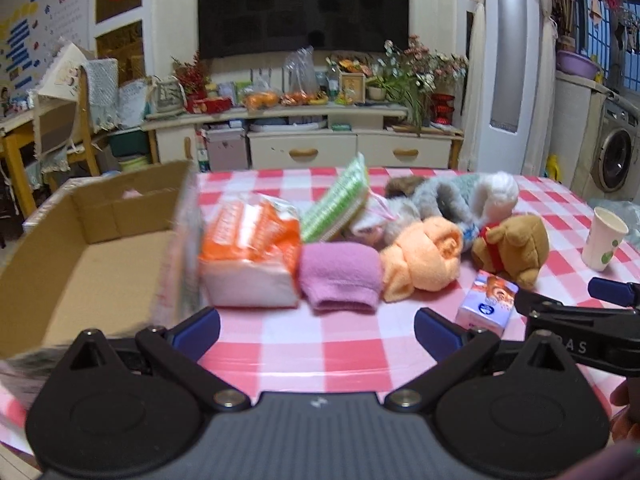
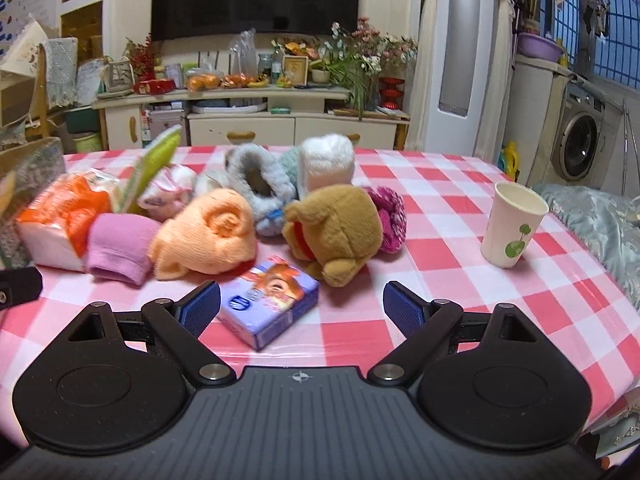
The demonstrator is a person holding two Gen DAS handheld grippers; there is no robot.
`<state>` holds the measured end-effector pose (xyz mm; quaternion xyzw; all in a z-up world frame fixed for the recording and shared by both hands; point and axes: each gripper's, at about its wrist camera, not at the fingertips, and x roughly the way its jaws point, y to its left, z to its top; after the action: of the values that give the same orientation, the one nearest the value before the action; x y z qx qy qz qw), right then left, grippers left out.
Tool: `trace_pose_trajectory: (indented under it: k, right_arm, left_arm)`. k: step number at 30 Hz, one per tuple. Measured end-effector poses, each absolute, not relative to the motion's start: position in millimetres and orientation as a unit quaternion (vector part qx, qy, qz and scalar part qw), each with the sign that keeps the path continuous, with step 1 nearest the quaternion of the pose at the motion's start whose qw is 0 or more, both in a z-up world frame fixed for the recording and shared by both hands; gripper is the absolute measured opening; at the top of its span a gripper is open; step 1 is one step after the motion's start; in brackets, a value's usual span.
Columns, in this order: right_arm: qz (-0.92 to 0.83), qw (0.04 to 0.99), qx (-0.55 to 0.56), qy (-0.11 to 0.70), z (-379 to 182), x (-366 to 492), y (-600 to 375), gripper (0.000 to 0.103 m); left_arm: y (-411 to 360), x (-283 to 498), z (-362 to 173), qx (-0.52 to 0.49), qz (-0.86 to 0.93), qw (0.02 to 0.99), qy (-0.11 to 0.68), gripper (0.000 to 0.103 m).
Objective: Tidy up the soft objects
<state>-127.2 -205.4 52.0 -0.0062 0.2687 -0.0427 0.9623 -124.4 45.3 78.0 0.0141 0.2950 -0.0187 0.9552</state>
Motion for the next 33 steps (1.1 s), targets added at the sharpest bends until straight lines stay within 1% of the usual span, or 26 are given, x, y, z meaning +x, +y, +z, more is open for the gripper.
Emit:
trace_pose_trajectory:
  k: [9,20,33]
  right_arm:
    - [-0.001,0.972,-0.007,0.236,84.2,-150.9,-170.6,0.103]
    - [0.073,0.975,-0.024,0.21,110.3,-174.8,-125.1,0.103]
    - [0.124,0.973,-0.038,0.191,126.9,-190.9,-99.2,0.103]
  left_arm:
    - [93.7,-155.7,107.7,0.003,0.028,0.964,0.265,0.102]
    - [155.4,-185.1,120.0,-0.026,0.095,0.965,0.245,0.102]
    - [181.8,-201.8,127.1,-0.035,0.125,0.965,0.228,0.102]
